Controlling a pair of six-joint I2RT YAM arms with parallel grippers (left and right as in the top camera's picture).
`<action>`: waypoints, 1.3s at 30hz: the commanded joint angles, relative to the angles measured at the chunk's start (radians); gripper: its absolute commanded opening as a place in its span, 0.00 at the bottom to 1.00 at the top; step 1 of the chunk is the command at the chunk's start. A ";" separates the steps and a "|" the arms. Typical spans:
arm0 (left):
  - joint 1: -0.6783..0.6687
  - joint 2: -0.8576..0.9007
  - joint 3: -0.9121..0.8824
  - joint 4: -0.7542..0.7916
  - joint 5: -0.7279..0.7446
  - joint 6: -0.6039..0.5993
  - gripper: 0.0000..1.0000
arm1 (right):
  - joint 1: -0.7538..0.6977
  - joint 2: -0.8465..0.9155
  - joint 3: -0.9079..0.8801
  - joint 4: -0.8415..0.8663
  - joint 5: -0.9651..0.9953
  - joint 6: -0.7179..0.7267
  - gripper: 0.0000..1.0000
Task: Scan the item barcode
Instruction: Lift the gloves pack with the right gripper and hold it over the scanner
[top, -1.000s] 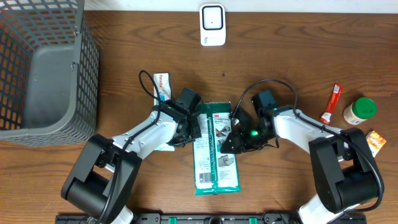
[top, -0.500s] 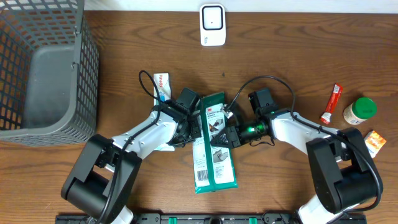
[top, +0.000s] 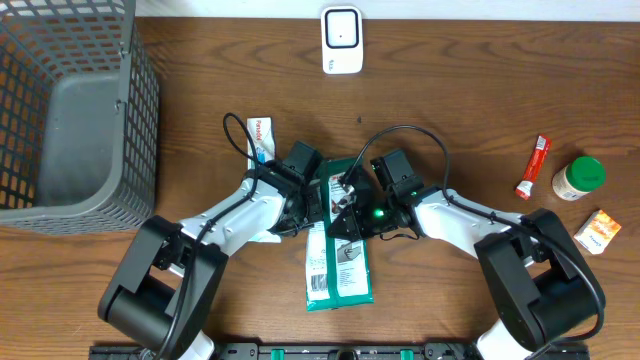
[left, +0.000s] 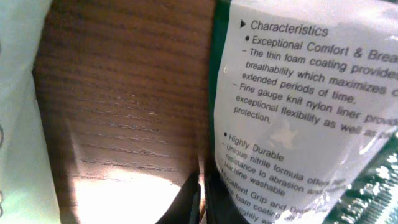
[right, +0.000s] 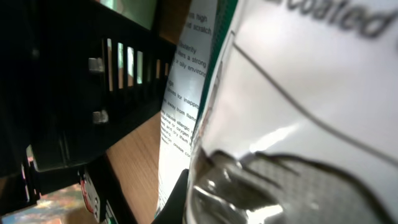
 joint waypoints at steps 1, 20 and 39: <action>0.021 -0.041 -0.007 -0.002 -0.019 0.037 0.09 | -0.017 -0.061 -0.006 -0.018 0.014 0.006 0.01; 0.461 -0.452 0.378 -0.408 -0.047 0.268 0.36 | -0.086 -0.327 0.660 -0.927 0.544 -0.392 0.01; 0.693 -0.452 0.385 -0.320 -0.047 0.267 0.83 | 0.090 0.121 1.317 -0.937 0.931 -0.776 0.01</action>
